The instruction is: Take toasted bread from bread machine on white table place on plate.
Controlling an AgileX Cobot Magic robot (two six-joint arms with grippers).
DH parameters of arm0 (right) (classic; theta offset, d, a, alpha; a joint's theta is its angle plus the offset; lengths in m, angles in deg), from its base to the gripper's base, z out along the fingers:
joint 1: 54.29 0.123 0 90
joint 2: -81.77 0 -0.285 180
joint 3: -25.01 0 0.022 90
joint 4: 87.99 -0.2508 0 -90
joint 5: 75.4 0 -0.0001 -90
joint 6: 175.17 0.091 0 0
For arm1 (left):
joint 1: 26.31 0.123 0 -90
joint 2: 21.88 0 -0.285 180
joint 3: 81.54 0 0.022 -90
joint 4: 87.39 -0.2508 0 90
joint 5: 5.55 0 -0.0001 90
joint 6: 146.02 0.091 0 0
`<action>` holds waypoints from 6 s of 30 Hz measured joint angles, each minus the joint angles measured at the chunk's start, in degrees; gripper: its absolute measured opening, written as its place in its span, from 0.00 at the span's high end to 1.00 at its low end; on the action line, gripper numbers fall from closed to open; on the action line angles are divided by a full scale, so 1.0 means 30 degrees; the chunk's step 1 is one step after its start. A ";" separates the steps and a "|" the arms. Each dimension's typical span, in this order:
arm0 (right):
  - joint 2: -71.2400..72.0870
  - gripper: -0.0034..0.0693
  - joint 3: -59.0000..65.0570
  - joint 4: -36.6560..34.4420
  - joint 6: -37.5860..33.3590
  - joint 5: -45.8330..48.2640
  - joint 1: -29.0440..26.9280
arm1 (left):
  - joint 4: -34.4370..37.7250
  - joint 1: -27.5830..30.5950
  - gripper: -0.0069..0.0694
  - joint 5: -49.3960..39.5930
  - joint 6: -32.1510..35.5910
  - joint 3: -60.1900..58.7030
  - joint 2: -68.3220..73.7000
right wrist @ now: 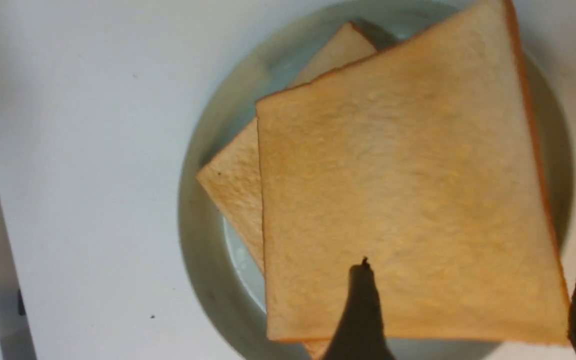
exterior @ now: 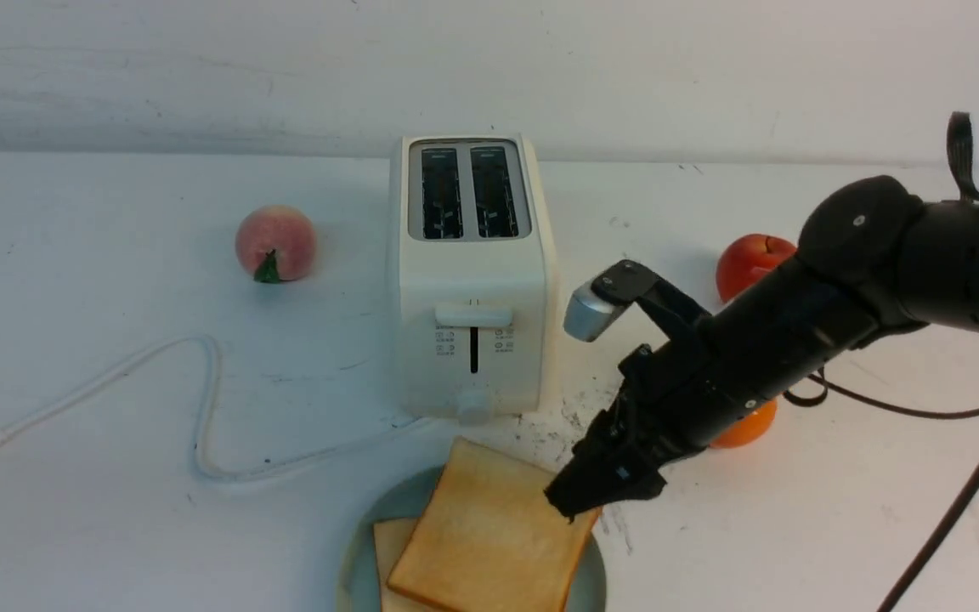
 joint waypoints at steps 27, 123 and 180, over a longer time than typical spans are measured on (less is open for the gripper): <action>2.0253 0.97 0.0977 1.4646 2.0468 -0.0770 0.0000 | 0.0850 0.0000 0.93 0.6380 -0.0073 -0.3390 0.0000; 3.1822 0.85 2.0511 1.7671 2.4093 -1.1126 0.0000 | 0.1129 0.6660 0.89 1.3163 -0.1159 -1.9051 -1.1063; 3.5030 0.76 2.4512 1.6965 2.4112 -1.0898 -0.7569 | 0.1071 0.6660 0.87 1.3101 -0.1159 -1.9051 -1.1063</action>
